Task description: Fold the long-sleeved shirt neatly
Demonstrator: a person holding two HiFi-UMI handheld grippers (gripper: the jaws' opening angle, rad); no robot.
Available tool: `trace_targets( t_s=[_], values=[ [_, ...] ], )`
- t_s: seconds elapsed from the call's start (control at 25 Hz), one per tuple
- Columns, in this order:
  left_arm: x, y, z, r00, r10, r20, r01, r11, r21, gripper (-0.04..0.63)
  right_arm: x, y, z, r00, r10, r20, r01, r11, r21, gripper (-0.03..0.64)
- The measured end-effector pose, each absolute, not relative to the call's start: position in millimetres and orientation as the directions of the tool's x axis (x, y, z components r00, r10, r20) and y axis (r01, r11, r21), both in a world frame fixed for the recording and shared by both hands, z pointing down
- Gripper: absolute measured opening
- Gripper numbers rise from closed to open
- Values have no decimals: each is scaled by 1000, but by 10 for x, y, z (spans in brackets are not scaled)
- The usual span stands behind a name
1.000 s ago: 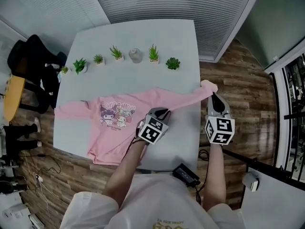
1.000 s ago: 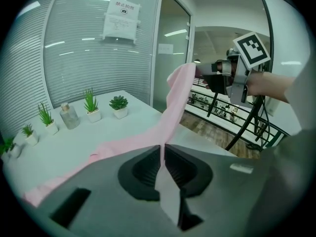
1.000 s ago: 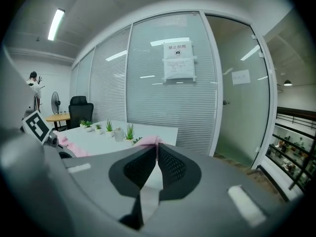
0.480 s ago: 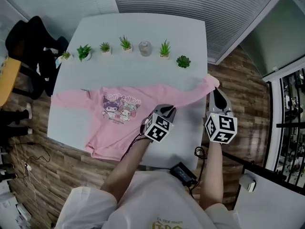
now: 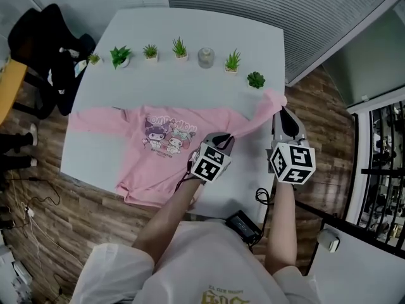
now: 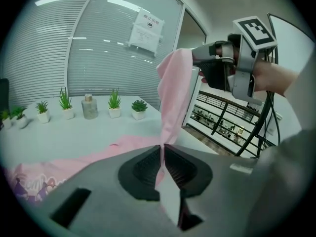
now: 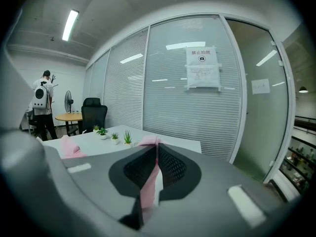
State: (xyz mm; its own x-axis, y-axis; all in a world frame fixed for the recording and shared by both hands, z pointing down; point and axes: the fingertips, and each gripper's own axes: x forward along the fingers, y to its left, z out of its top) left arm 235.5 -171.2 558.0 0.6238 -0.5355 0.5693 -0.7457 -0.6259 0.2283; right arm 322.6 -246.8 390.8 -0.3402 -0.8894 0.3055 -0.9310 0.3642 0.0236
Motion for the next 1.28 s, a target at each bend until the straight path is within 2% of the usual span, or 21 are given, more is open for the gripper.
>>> trace_targets(
  t_s=[0.52,1.28],
  values=[
    [2195,-1617,5512,669,-547,503,-732,-602,319,32,2134,-2473,3755,-538,-779,322,-805,588,75,23],
    [1697,-1683,5586,645,-614,455,-764,-500,408,31,850,-2378,3860,-675,-625,393,-633,764,128,23]
  ],
)
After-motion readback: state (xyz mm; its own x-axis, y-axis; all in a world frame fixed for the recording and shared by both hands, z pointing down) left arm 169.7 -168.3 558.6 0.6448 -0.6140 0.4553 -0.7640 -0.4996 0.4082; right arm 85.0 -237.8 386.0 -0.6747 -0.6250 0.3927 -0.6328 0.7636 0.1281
